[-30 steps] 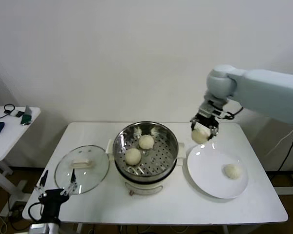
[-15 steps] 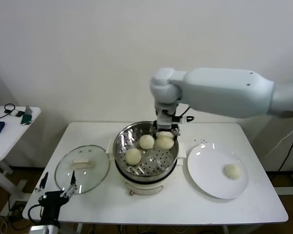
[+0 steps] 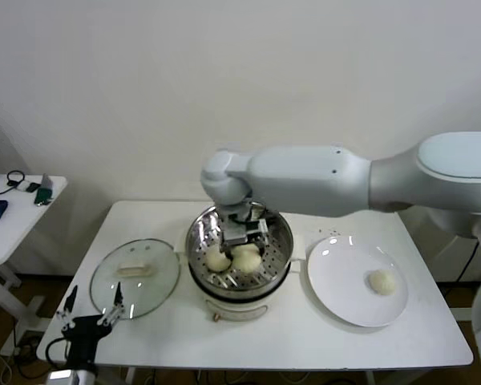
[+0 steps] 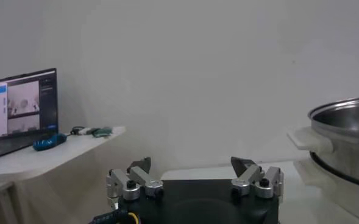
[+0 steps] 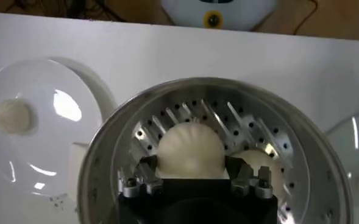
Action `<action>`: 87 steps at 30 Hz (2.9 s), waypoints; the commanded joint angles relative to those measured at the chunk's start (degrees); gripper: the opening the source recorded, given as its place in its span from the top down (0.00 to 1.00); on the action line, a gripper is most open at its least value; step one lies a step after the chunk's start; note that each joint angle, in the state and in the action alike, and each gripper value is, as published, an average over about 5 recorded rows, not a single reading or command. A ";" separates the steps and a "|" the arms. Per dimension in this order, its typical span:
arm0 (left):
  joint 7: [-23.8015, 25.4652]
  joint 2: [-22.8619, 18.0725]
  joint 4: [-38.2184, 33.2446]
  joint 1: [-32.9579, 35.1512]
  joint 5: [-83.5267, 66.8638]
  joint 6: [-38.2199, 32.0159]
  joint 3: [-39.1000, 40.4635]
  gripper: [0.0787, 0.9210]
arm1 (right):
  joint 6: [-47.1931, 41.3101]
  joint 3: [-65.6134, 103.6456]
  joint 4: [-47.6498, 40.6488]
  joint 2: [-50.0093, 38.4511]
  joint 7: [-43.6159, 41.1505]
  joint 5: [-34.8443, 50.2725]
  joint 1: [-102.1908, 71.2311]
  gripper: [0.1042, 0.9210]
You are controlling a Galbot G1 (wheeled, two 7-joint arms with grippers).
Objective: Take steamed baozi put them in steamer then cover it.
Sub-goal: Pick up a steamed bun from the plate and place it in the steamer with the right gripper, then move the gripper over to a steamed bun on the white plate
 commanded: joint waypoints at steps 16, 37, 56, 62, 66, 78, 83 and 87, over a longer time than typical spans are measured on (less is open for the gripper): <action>-0.14 -0.31 0.56 -0.08 -0.23 0.03 0.13 0.12 | 1.03 3.58 -0.15 -1.08 -1.12 -4.58 -4.88 0.12; -0.15 0.39 0.35 -1.43 0.35 -0.13 0.73 0.12 | -20.01 1.26 0.83 -31.23 18.92 9.00 10.04 0.12; 1.14 0.64 1.68 -0.92 0.09 -1.24 0.75 0.12 | -41.42 11.41 -0.45 -55.11 20.69 7.42 -21.81 0.12; 1.13 0.32 1.39 -0.15 0.45 -1.25 0.54 0.12 | -40.91 18.15 -5.06 -54.14 19.00 4.27 -30.22 0.12; 1.09 0.15 1.39 0.04 0.71 -1.22 0.44 0.12 | -40.53 19.86 -7.75 -52.17 18.72 3.57 -31.88 0.12; 0.94 0.09 1.27 0.14 1.63 -0.94 0.17 0.12 | -39.77 20.61 -11.91 -47.77 18.27 2.76 -32.79 0.12; 0.92 0.02 1.40 -0.29 2.06 -0.78 0.46 0.12 | -39.65 21.20 -13.66 -45.90 18.51 3.40 -32.35 0.12; 0.93 -0.01 1.55 -0.32 2.32 -0.85 0.56 0.12 | -39.53 21.05 -14.50 -44.93 18.35 3.50 -31.92 0.12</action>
